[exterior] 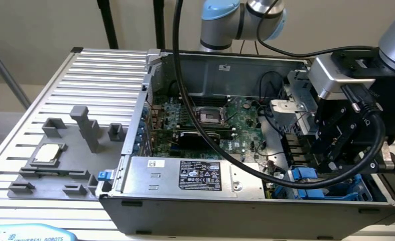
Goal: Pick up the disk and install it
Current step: 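Insert the first disk wire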
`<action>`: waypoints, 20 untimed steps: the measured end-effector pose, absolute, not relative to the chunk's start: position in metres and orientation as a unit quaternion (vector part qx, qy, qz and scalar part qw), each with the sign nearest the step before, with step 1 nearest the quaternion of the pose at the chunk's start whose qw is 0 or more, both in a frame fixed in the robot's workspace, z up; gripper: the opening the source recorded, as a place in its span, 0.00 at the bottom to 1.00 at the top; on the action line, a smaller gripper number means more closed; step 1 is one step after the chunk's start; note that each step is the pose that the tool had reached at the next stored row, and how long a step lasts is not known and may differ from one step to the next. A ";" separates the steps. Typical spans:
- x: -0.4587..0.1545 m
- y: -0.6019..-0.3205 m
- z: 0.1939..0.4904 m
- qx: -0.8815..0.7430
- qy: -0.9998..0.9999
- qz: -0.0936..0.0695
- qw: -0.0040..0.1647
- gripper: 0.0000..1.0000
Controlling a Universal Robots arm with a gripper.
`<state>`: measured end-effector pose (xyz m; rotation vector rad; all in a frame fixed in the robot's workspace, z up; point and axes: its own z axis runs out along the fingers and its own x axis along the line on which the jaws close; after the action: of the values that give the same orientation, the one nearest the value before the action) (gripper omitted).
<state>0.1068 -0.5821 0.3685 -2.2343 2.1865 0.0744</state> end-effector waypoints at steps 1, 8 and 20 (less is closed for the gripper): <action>0.107 -0.582 0.368 -0.714 0.699 0.024 0.007 0.40; 0.108 -0.580 0.368 -0.715 0.699 0.024 0.007 0.40; 0.143 -0.570 0.363 -0.714 0.699 0.024 0.006 0.40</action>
<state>0.1434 -0.5700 0.3630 -2.2355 2.1877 0.0746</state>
